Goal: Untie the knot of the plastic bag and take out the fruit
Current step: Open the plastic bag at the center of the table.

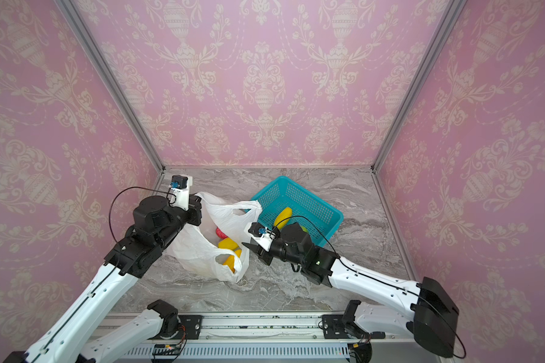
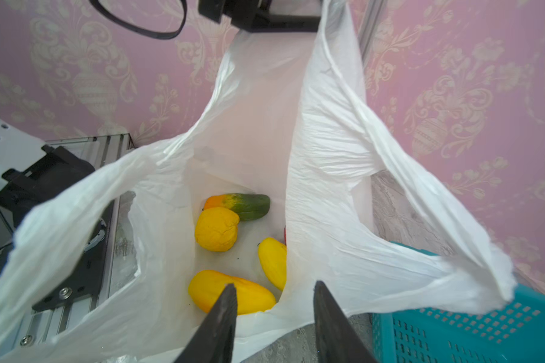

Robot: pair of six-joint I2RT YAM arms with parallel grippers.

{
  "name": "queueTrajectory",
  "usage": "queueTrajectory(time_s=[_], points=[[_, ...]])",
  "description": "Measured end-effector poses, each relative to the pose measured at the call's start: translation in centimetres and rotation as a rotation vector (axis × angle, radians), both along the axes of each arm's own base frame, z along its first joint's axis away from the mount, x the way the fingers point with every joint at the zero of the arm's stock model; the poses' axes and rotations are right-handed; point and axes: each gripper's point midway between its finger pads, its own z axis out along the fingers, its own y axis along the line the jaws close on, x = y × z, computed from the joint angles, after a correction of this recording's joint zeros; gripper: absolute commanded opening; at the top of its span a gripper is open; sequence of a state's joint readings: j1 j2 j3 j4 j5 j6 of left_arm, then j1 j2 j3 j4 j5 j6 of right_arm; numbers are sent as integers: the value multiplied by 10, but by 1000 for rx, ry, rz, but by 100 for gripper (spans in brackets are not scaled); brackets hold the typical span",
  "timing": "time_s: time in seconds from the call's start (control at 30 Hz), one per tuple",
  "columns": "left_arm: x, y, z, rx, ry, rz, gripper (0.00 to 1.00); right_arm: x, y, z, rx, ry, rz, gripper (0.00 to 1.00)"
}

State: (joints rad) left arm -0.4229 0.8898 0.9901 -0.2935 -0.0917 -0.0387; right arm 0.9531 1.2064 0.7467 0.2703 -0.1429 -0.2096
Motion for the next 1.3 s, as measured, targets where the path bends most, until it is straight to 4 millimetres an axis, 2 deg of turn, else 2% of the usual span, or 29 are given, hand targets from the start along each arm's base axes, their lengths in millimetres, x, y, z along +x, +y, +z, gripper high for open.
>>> queueTrajectory(time_s=[0.13,0.17,0.27,0.37,0.5,0.67,0.8,1.0,1.3], points=[[0,0,0,0,0,0,0,22,24,-43,-63,-3,-4,29],[0,0,0,0,0,0,0,31,30,-56,-83,-3,-12,31],[0,0,0,0,0,0,0,63,45,-93,-121,30,-34,56],[0,0,0,-1,-1,0,0,103,50,-111,-110,63,-81,67],[-4,2,2,0,-11,0,0,137,55,-110,-49,42,-93,76],[-5,3,5,12,-21,-2,0,153,77,-104,6,4,-50,79],[-5,5,4,18,-22,7,0,155,85,-102,52,11,3,79],[-4,6,4,22,-23,13,0,159,82,-101,69,33,16,78],[-4,6,4,22,-24,13,0,142,85,-85,110,63,-2,77]])
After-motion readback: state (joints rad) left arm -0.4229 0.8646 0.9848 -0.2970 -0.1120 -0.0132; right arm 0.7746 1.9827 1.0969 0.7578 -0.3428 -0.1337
